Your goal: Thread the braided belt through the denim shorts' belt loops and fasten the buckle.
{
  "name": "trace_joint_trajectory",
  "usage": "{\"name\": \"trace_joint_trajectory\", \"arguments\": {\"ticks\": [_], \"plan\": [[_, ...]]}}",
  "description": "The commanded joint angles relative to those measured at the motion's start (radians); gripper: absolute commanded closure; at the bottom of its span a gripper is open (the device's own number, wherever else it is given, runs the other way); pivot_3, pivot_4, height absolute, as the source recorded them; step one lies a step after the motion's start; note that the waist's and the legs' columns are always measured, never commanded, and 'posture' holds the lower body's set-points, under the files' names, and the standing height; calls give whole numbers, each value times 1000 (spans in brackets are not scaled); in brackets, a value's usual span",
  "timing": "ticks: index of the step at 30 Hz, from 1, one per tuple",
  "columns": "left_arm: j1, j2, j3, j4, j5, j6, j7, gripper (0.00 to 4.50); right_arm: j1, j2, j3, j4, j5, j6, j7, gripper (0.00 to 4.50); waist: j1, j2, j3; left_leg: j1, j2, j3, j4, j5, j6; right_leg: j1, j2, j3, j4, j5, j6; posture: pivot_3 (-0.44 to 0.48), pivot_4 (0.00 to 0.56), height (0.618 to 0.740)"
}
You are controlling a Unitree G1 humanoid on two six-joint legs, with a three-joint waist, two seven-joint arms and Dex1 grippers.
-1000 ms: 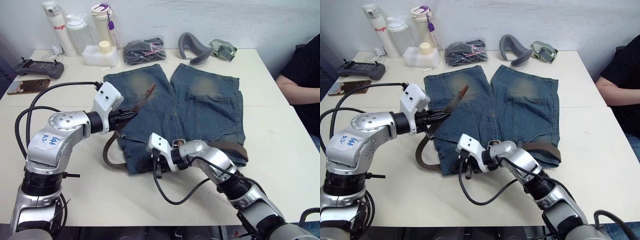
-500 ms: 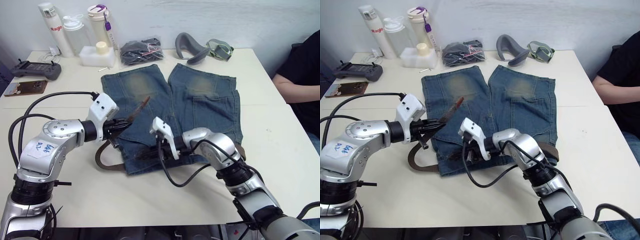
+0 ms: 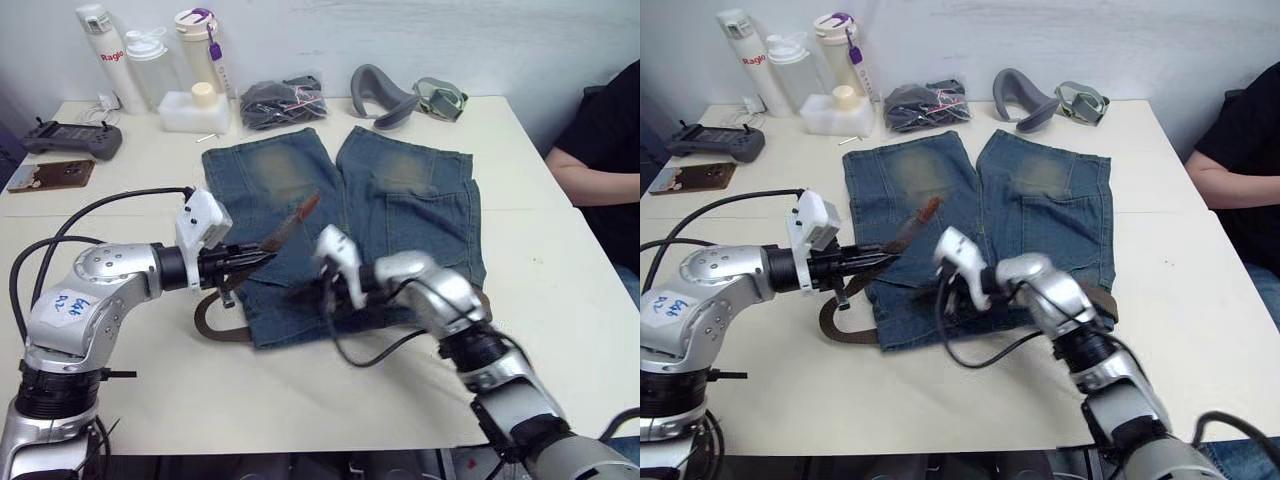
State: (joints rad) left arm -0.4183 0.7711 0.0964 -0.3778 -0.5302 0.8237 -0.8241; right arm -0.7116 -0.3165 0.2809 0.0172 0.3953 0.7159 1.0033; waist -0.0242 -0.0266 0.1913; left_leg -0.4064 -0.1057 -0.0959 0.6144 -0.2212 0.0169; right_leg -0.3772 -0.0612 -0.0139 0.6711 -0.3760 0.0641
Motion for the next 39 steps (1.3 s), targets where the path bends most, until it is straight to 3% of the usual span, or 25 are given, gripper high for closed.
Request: {"name": "trace_joint_trajectory", "arguments": {"ticks": [1, 4, 6, 8, 10, 16, 27, 30, 34, 36, 37, 39], "plan": [[-34, 11, -27, 10, 14, -66, -42, 4500, -7, -116, -167, -213, 89, 50, -4, 4442, 2, 0, 0, 0, 0, 0, 0, 0, 0, 0, 0, 0, -1, 0, 0, 0, 150, 740], [-91, 11, -60, 52, 10, -48, -59, 4500, 4, -257, -177, -274, -5, -80, 18, 3591, 16, 1, 1, 0, 0, 0, -1, -1, 1, 0, 0, 0, -2, 0, 0, 0, 150, 740], [-162, -18, -64, 116, -16, -6, -54, 4500, 6, -338, -164, -250, -110, -257, 25, 2650, 16, 1, 1, 0, 0, 0, -1, -2, 2, 1, 0, 0, -3, 0, 0, 0, 150, 740], [-228, -19, -149, 173, 74, -94, -80, 4500, -18, -423, -164, -186, -253, -505, 9, 1632, 21, 1, 1, 0, 0, 0, -1, -2, 1, 0, 0, 0, -2, 0, 0, 0, 150, 740], [-260, -13, -232, 209, 166, -178, -101, 4500, -47, -477, -160, -149, -286, -588, 51, 752, 21, 1, 1, -1, 0, 1, 0, -2, 1, 0, 0, 0, -3, 0, 0, 0, 150, 740], [-312, -37, -344, 292, 292, -354, -169, 4500, -92, -504, -108, -106, -337, -688, 107, 752, 14, 1, 1, 0, 3, 6, 0, -3, 2, 0, 2, 2, -4, 0, 0, 0, 150, 740], [-354, -127, -341, 361, 324, -413, -210, 4500, -107, -449, -63, -89, -356, -668, 129, 752, 22, 1, 1, -1, 3, 6, 4, -3, 2, 0, 2, 3, -2, 0, 0, 0, 150, 740], [-351, -132, -340, 365, 330, -417, -215, 4500, -105, -431, -62, -83, -346, -664, 136, 1499, 21, 1, 1, -1, 3, 6, 5, -3, 2, 0, 2, 3, -2, 0, 0, 0, 150, 740], [-351, -146, -325, 359, 319, -400, -210, 4500, -105, -416, -58, -78, -350, -654, 144, 3510, 23, 1, 1, -1, 3, 6, 5, -3, 2, 0, 2, 3, -1, 0, 0, 0, 150, 740], [-346, -142, -290, 345, 236, -297, -249, 4500, -104, -407, -43, -69, -372, -658, 138, 4439, 22, 1, 1, -1, 3, 6, 5, -3, 2, 0, 2, 3, -1, 0, 0, 0, 150, 740], [-342, -142, -273, 341, 206, -259, -258, 4500, -103, -404, -34, -64, -385, -663, 136, 4439, 20, 1, 1, -1, 3, 6, 5, -3, 2, 0, 2, 3, -1, 0, 0, 0, 150, 740], [-325, -116, -227, 343, 149, -175, -280, 3611, -101, -396, -21, -53, -406, -680, 130, 4500, 18, 1, 1, -1, 3, 6, 5, -3, 2, 0, 2, 3, 0, 0, 0, 0, 150, 740]]}}
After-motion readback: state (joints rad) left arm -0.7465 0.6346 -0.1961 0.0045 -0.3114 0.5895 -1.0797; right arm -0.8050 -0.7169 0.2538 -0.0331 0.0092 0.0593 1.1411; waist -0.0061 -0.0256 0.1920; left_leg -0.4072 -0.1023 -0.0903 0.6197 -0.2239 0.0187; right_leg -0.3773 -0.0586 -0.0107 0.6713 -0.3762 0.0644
